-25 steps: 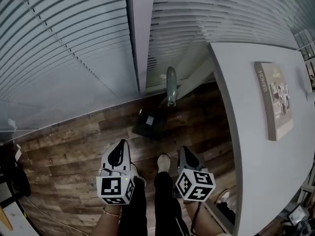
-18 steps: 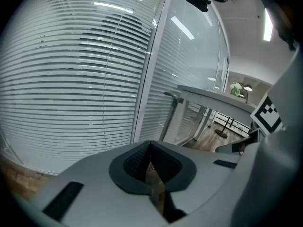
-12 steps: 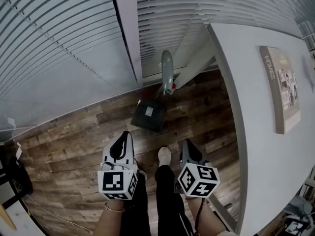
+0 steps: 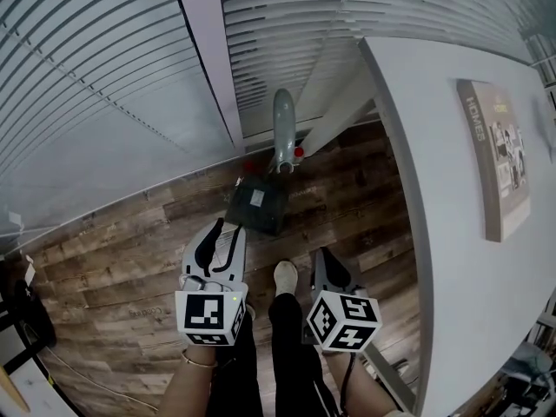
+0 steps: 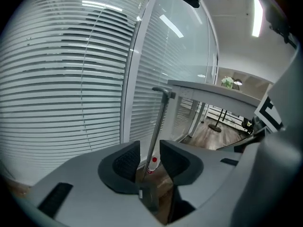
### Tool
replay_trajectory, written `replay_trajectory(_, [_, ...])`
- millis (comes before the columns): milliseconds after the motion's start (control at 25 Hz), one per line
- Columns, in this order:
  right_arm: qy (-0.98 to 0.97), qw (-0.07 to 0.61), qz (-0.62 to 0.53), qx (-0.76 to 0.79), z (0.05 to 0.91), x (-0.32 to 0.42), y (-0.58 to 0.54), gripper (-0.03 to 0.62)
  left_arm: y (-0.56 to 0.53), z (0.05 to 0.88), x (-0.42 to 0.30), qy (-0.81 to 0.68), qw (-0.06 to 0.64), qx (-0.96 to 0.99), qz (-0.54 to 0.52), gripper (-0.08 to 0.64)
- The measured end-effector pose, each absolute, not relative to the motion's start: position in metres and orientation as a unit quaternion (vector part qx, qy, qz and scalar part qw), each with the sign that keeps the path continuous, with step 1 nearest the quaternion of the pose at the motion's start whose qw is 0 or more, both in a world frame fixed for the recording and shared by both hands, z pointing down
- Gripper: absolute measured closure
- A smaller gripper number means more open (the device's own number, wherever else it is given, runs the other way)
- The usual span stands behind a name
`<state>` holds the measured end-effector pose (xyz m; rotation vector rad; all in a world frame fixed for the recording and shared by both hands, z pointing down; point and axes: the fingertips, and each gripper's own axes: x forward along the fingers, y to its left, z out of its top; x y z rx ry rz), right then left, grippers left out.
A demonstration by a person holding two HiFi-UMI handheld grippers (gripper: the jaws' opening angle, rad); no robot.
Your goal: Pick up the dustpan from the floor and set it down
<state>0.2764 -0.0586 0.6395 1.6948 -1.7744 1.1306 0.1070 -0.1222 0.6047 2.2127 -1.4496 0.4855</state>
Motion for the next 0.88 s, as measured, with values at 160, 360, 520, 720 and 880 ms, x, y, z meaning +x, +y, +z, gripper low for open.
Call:
replay_trajectory(160, [-0.641, 0.219, 0.411, 0.611, 0.641, 0.277, -0.058, 0.560, -0.133, 0.611, 0.117, -0.518, 0.212, 0.808, 0.183, 0.390])
replay_trajectory(360, [-0.637, 0.219, 0.415, 0.611, 0.644, 0.282, -0.055, 0.560, -0.148, 0.613, 0.128, -0.513, 0.207, 0.813, 0.183, 0.383])
replay_trajectory(520, [-0.634, 0.223, 0.417, 0.612, 0.645, 0.288, -0.053, 0.560, -0.158, 0.616, 0.137, -0.511, 0.206, 0.815, 0.182, 0.382])
replay_trajectory(720, [-0.631, 0.226, 0.419, 0.613, 0.646, 0.295, -0.052, 0.560, -0.172, 0.619, 0.152, -0.504, 0.196, 0.820, 0.186, 0.382])
replay_trajectory(880, [-0.628, 0.227, 0.422, 0.613, 0.648, 0.300, -0.050, 0.560, -0.182, 0.622, 0.161, -0.495, 0.191, 0.826, 0.191, 0.382])
